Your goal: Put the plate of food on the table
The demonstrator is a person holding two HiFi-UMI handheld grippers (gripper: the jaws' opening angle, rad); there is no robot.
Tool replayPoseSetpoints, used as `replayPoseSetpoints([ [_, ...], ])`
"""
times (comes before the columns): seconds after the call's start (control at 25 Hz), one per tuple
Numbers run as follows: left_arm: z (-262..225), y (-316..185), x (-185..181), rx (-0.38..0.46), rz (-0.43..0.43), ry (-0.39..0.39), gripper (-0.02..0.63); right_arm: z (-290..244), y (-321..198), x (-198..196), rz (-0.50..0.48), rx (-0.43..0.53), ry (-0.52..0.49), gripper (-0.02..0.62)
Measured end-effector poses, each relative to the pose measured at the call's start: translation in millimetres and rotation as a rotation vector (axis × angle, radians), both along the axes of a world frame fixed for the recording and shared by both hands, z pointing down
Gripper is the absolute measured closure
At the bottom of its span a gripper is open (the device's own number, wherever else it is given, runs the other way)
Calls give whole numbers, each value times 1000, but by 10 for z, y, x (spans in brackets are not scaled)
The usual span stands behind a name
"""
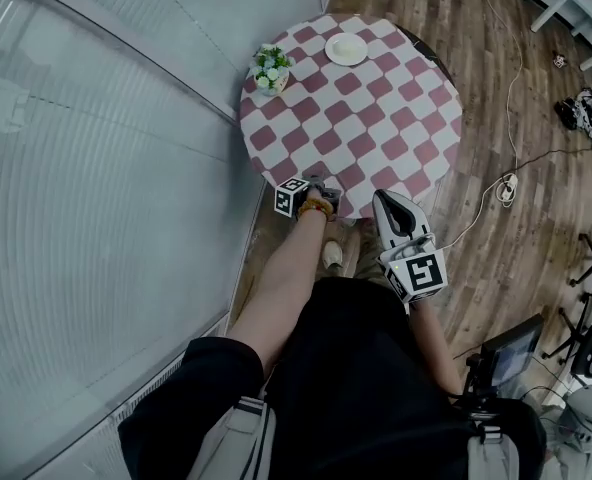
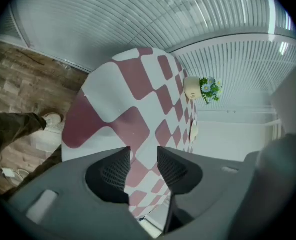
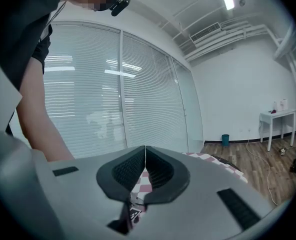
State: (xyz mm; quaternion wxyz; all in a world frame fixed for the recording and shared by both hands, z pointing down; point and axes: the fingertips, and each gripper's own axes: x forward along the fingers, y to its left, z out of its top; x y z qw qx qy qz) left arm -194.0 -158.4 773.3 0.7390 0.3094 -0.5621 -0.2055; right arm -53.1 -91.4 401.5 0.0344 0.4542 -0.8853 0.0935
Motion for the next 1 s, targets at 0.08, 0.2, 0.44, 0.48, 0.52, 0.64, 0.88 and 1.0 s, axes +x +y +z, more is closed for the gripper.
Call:
replayPoseSetpoints([
  [0.08, -79, 124, 39, 67, 130, -39, 451, -11, 43, -101, -18, 9, 6, 583],
  [0.2, -163, 343, 77, 130, 285, -79, 451, -21, 92, -249, -44, 19, 10, 583],
  [0.44, -544, 441, 243, 255, 432, -74, 451, -39, 156, -456, -88, 29, 23, 583],
  [0.48, -645, 436, 290, 290, 458, -66, 451, -43, 168, -479, -91, 30, 25, 583],
  [0.52, -752, 454, 314, 328, 492, -66, 451, -47, 190, -513, -95, 32, 25, 583],
  [0.64, -1086, 581, 297, 443, 605, -106, 451, -83, 255, -620, -115, 44, 23, 583],
  [0.88, -1554, 903, 203, 599, 704, -164, 451, -167, 314, -732, -179, 90, 58, 583],
  [1.0, -1743, 997, 80, 669, 739, -236, 451, -254, 345, -773, -191, 108, 51, 583],
])
